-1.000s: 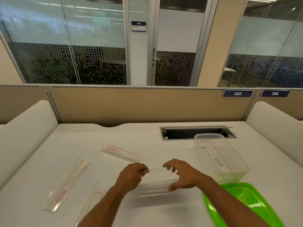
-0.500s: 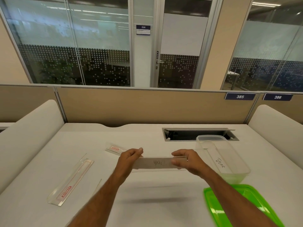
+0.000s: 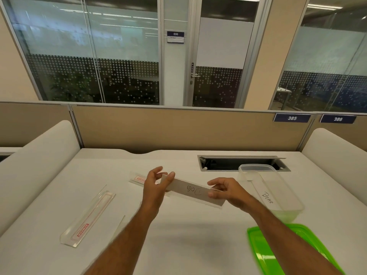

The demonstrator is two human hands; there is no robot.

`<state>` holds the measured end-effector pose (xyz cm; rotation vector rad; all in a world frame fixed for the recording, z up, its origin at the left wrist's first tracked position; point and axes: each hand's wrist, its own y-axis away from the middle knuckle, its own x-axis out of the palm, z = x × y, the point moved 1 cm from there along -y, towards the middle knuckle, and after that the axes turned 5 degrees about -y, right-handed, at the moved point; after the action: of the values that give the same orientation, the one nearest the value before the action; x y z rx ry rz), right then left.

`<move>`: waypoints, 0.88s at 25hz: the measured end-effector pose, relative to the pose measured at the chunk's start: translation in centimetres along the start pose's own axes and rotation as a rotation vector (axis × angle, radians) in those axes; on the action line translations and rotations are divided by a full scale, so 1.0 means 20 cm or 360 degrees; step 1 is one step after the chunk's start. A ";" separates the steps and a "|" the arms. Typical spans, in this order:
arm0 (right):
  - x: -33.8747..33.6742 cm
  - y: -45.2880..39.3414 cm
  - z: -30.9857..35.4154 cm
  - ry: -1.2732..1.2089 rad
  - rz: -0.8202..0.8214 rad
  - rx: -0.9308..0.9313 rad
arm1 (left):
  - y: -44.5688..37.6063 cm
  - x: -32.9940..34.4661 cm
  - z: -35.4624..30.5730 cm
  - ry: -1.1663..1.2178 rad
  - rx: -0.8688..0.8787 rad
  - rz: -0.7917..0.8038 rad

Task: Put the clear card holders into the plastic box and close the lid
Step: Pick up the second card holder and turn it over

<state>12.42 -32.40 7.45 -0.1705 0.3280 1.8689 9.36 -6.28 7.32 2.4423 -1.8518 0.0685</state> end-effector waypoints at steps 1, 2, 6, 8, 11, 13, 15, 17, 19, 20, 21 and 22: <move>0.01 0.00 -0.01 0.0023 0.0055 0.0037 | 0.00 0.01 -0.01 0.0065 -0.0037 -0.0020; 0.02 -0.01 -0.01 0.0040 0.0094 0.0069 | 0.00 0.03 -0.02 0.0124 -0.0070 -0.0026; 0.13 -0.01 -0.01 -0.0003 0.0124 0.0139 | 0.04 0.12 -0.02 0.0225 -0.0152 0.0095; 0.21 -0.02 -0.01 -0.0126 0.0098 0.0113 | 0.08 0.18 0.01 0.0060 -0.0144 0.0187; 0.28 -0.04 -0.01 -0.0243 0.0011 0.0080 | 0.13 0.23 0.06 -0.0123 -0.0171 0.0224; 0.29 -0.05 -0.01 -0.0229 0.0040 0.0093 | 0.13 0.23 0.06 -0.0157 -0.0165 0.0220; 0.27 -0.05 0.00 -0.0181 0.0110 0.0107 | 0.12 0.21 0.05 -0.0266 -0.0137 0.0238; 0.24 -0.06 0.03 -0.0254 0.0124 0.0051 | 0.11 0.18 0.04 -0.0415 -0.0107 0.0265; 0.21 -0.07 0.09 -0.0456 0.0023 -0.0065 | 0.10 0.17 0.04 -0.0531 -0.0063 0.0351; 0.19 -0.07 0.12 -0.0582 -0.0044 -0.0122 | 0.10 0.16 0.04 -0.0585 -0.0028 0.0414; 0.18 -0.08 0.15 -0.0696 -0.0101 -0.0173 | 0.10 0.15 0.04 -0.0644 0.0010 0.0479; 0.16 -0.09 0.18 -0.0782 -0.0145 -0.0212 | 0.09 0.15 0.03 -0.0705 0.0045 0.0543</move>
<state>13.31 -27.88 9.64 0.1816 -0.1404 1.7747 8.37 -9.66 6.92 2.2633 -2.4428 -0.4665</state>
